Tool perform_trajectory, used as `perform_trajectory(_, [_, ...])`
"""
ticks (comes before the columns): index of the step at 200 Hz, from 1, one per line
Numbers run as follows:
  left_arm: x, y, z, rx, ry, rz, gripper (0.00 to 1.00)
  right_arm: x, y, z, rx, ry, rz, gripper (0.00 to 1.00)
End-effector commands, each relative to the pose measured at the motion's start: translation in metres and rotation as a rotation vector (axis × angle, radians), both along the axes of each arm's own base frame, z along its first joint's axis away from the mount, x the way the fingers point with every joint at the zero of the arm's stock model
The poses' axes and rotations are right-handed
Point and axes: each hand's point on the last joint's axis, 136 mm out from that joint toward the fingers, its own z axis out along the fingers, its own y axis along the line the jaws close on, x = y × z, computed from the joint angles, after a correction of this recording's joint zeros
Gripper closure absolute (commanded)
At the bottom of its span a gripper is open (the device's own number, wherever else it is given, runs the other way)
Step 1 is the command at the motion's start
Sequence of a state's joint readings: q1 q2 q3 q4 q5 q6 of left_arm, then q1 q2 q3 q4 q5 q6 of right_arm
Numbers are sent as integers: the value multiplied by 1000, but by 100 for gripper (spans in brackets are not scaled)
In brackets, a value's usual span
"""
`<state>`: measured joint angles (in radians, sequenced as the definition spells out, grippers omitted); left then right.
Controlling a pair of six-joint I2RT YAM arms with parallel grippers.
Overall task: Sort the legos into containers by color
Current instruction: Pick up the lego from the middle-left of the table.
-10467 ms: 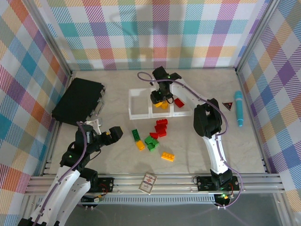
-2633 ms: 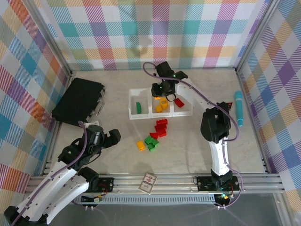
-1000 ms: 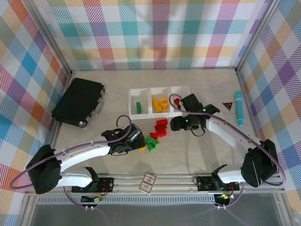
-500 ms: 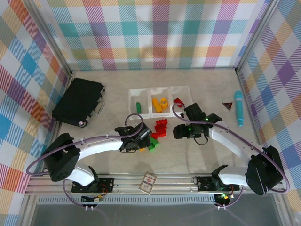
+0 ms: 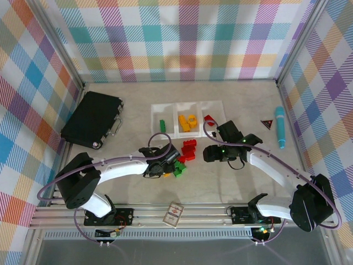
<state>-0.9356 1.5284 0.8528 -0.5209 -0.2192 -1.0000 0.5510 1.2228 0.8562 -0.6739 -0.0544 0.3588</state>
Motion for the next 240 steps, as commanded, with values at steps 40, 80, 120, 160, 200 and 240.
perform_trajectory(40, [-4,5,-1,33,4,-9,42,-4,-1,-8,-8,7,10,29])
perform_trajectory(80, [-5,1,-11,41,29,-18,43,-3,0,-9,-6,10,13,29])
perform_trajectory(120, [-2,-4,-16,45,39,-24,46,-3,-1,-7,-13,3,16,29])
perform_trajectory(160, [0,-5,-11,37,26,-22,59,-5,-4,-8,-25,2,17,29])
perform_trajectory(200, [9,-6,24,6,-54,-38,68,-2,-6,-3,-29,-23,9,30])
perform_trajectory(240, [39,-26,103,-56,-240,-99,70,6,-14,15,-39,-101,-28,32])
